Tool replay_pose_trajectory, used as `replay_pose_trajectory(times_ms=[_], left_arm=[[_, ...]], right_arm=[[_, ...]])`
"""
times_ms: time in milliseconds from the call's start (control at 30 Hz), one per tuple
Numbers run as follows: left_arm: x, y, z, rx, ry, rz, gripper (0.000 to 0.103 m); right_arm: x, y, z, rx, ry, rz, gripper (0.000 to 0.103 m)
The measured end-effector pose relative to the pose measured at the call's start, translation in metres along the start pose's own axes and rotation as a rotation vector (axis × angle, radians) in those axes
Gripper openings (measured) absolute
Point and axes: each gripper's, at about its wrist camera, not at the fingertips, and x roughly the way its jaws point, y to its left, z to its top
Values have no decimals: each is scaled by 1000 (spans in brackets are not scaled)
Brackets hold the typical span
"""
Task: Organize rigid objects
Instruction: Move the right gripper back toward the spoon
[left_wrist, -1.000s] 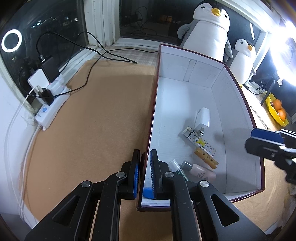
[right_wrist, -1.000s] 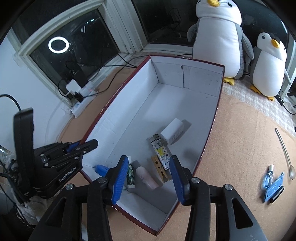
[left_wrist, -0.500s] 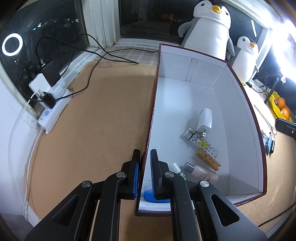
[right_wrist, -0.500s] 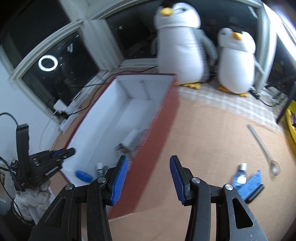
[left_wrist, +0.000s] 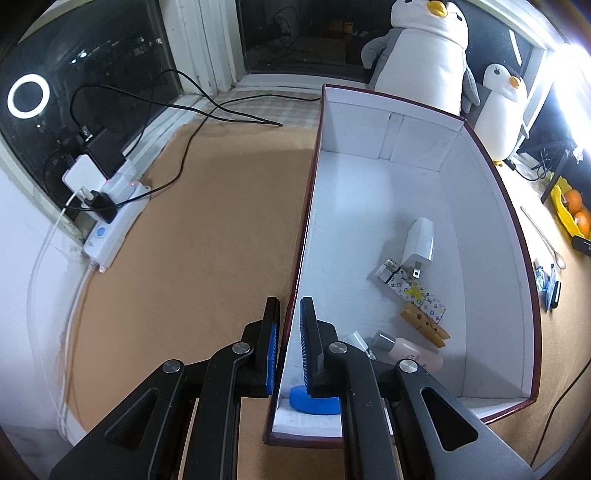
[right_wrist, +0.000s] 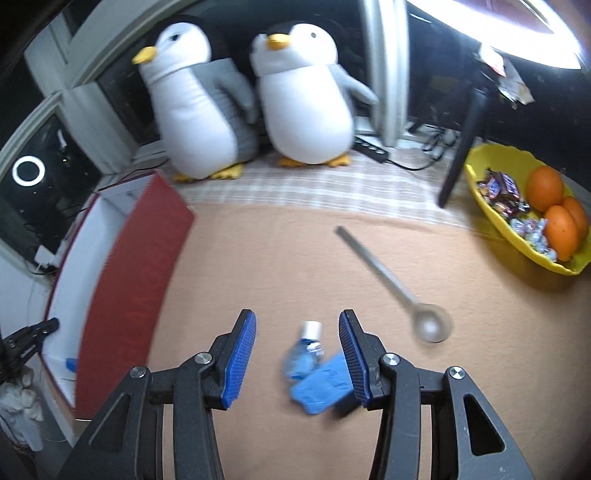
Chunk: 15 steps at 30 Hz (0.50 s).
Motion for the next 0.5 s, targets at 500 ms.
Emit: replay_pose_trajectory(times_ms=[500], left_arm=[[6,-10,8,24,28,70,11]], right_arm=[[66,-63,13,-47,133,-114,43]])
